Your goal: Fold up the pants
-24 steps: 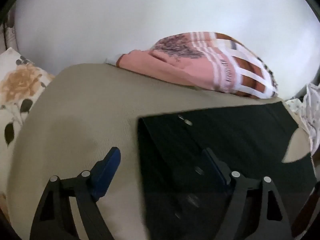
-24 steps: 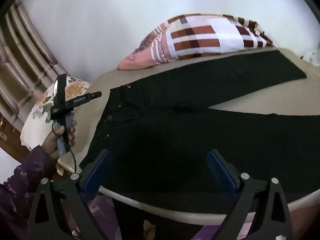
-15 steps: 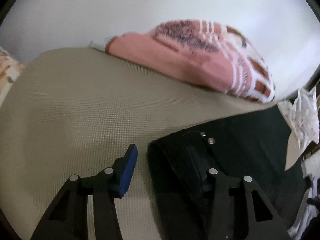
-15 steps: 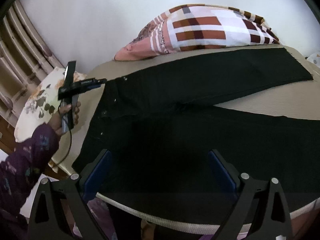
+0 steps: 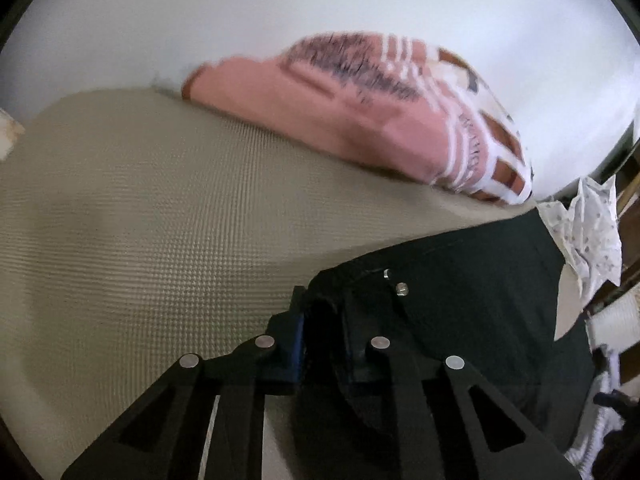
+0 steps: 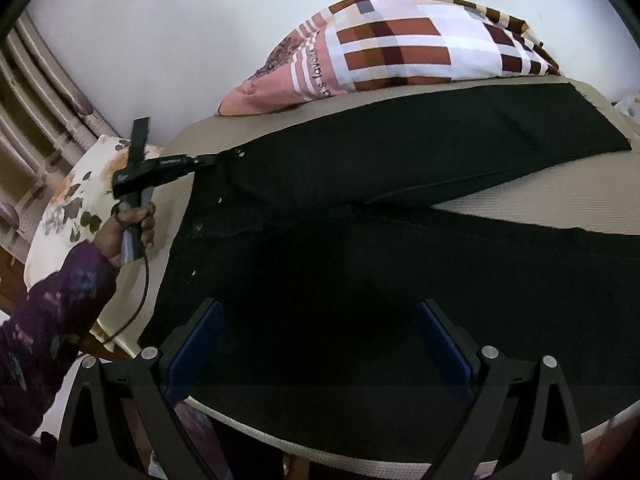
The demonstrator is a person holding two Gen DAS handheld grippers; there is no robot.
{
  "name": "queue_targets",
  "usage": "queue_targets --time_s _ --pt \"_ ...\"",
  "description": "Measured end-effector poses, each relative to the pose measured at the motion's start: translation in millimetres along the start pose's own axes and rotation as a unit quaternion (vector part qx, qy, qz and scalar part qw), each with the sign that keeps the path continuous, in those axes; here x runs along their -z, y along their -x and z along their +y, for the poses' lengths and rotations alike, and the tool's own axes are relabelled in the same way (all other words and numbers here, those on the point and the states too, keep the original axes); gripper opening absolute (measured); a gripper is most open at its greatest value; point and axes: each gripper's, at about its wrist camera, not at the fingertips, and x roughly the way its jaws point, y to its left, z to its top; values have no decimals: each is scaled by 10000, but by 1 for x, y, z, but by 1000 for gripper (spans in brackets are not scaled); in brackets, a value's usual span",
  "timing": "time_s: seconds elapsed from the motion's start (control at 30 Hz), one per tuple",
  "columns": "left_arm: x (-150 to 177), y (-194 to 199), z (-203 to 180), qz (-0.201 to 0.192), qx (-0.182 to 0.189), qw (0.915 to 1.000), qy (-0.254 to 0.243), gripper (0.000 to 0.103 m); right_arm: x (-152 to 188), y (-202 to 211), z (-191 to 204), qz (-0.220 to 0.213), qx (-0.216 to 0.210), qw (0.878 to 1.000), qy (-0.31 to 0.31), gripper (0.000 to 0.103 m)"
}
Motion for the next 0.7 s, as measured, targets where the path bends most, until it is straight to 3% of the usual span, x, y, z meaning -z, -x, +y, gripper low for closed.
queue_targets --time_s 0.13,0.23,0.33,0.43,0.63,0.67,0.7 --pt "6 47 -36 -537 192 9983 -78 15 -19 6 -22 -144 -199 9991 -335 96" --pt "25 85 -63 -853 400 9953 -233 15 -51 10 -46 -338 -666 9945 -736 96" --pt "43 115 -87 -1076 621 9917 -334 15 -91 -1 -76 -385 -1305 9815 -1345 95" --pt "77 136 -102 -1236 818 9885 -285 15 -126 -21 -102 -351 -1552 9717 -1743 95" --pt "131 150 -127 -1236 917 9878 -233 15 -178 -87 -159 57 -1730 9481 -2668 81" --pt "135 149 -132 -1208 916 9882 -213 15 -181 -95 -167 58 -1639 9447 -2840 77" --pt "141 150 -130 -1204 964 9878 -196 15 -183 -102 -175 69 -1576 9427 -2939 64"
